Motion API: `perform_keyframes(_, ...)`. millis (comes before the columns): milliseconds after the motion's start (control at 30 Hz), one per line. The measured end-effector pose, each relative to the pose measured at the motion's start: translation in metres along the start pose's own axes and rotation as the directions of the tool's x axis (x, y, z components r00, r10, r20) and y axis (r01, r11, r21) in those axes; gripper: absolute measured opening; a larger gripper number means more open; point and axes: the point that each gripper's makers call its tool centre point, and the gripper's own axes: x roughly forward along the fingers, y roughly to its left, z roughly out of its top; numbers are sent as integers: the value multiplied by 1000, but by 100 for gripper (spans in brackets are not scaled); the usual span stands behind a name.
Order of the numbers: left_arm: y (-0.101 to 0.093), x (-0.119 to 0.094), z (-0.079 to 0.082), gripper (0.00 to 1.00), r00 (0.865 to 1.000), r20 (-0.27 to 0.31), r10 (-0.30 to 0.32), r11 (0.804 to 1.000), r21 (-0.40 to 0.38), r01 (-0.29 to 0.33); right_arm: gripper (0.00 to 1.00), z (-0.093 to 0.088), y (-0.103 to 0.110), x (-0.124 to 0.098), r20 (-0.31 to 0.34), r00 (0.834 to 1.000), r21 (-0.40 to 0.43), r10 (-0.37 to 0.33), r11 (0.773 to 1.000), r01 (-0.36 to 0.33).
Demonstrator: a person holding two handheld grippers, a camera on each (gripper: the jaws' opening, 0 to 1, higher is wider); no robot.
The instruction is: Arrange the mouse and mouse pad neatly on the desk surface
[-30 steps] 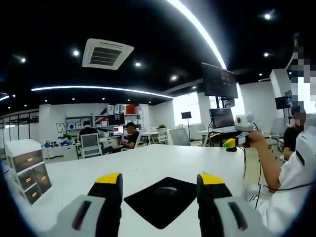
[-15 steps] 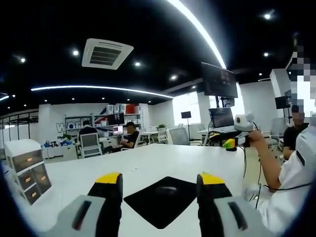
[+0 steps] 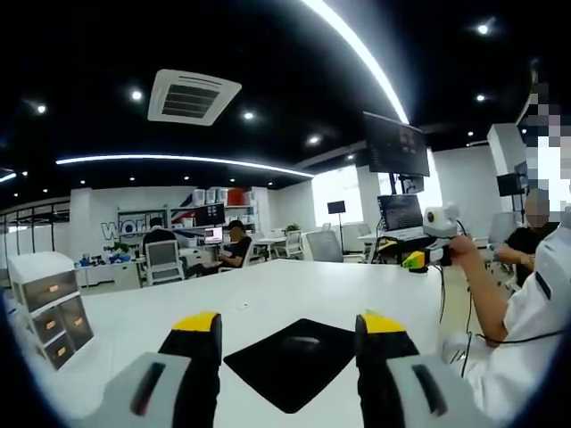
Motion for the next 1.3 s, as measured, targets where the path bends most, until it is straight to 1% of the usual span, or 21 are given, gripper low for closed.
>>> perform_keyframes(133,0,1,-2,61,1000,-6,-2,1000,-1,2,56,0,-1,0,0,1000,-1,-4,1000,4)
perform_keyframes(400,1,-2,2,60,1000,7,4,1000,1,-4,56,-1,1,1,-4,1000,-1,2,1000,-2)
perform_keyframes(633,2,-3,3,60,1000,8,3,1000,1,-3,56,-1,2,1,-5,1000,-4,0,1000,0)
perform_keyframes(1000,0,-2,3,60,1000,6,1,1000,2,-1,56,-5,6,4,-20,1000,-5,12,1000,-12)
perform_keyframes(1300,1,0,1,60,1000,1,2,1000,0,-2,56,-6,2,4,-22,1000,-2,6,1000,-6)
